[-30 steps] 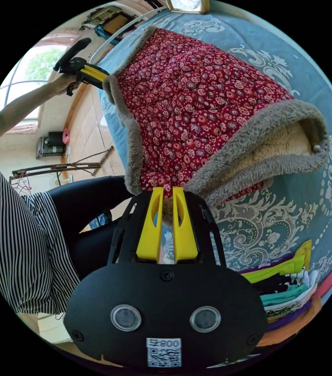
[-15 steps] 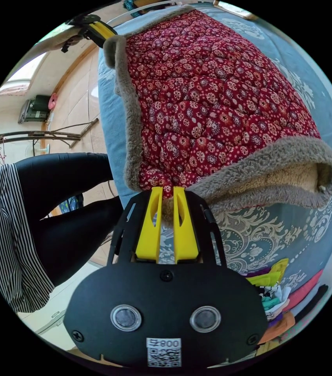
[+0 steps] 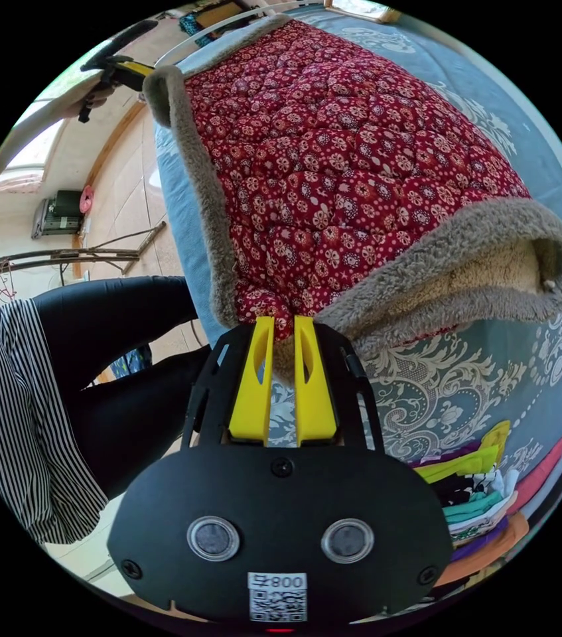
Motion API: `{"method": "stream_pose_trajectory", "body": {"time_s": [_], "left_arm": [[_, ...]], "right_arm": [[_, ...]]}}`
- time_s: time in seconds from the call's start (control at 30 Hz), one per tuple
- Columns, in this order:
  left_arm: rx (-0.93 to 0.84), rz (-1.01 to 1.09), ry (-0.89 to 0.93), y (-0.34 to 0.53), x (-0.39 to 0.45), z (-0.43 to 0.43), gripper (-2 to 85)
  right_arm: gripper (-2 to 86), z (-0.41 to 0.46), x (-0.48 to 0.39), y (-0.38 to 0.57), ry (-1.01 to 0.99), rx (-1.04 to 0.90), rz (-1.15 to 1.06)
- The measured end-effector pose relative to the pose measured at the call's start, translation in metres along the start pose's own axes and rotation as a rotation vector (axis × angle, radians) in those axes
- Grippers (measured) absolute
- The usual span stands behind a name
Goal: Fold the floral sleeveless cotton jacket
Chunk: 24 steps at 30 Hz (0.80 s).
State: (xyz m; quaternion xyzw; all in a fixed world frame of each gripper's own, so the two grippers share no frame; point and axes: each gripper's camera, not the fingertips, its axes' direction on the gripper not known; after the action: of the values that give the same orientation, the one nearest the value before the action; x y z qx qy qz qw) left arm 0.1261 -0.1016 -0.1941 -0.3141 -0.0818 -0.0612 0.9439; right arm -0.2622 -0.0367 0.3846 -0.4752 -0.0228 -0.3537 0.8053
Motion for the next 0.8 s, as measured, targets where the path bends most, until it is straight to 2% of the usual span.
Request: {"method": "stream_pose_trajectory", "body": {"time_s": [0.1, 0.3, 0.33, 0.4, 0.5, 0.57, 0.67, 0.73, 0.8], "left_arm": [[0.006, 0.006, 0.066, 0.006, -0.014, 0.002, 8.9], [-0.006, 0.106, 0.001, 0.001, -0.006, 0.000, 10.1], [0.005, 0.108, 0.024, 0.001, -0.007, -0.001, 10.3], [0.066, 0.099, 0.192, 0.003, -0.018, -0.007, 10.5], [0.172, 0.051, 0.283, 0.011, -0.033, -0.014, 9.1], [0.164, 0.073, 0.252, 0.007, -0.026, -0.010, 8.3], [0.030, 0.115, 0.145, -0.013, -0.009, 0.020, 7.2], [-0.015, 0.094, 0.105, -0.022, -0.009, 0.043, 6.2], [-0.087, 0.016, -0.037, -0.029, -0.019, 0.074, 4.4]], "right_arm": [[6.0, 0.003, 0.004, 0.004, -0.016, 0.003, 0.007], [6.1, 0.005, 0.016, 0.013, -0.050, -0.004, 0.023], [6.1, 0.006, 0.021, 0.015, -0.064, -0.004, 0.030], [6.1, 0.006, 0.027, 0.019, -0.079, -0.001, 0.037], [6.0, 0.008, 0.037, 0.026, -0.094, 0.007, 0.045], [6.1, 0.007, 0.045, 0.031, -0.101, 0.007, 0.059], [6.1, 0.000, 0.059, 0.040, -0.138, 0.020, 0.099], [6.2, -0.007, 0.069, 0.050, -0.182, 0.058, 0.146], [6.3, -0.012, 0.080, 0.061, -0.223, 0.091, 0.191]]}}
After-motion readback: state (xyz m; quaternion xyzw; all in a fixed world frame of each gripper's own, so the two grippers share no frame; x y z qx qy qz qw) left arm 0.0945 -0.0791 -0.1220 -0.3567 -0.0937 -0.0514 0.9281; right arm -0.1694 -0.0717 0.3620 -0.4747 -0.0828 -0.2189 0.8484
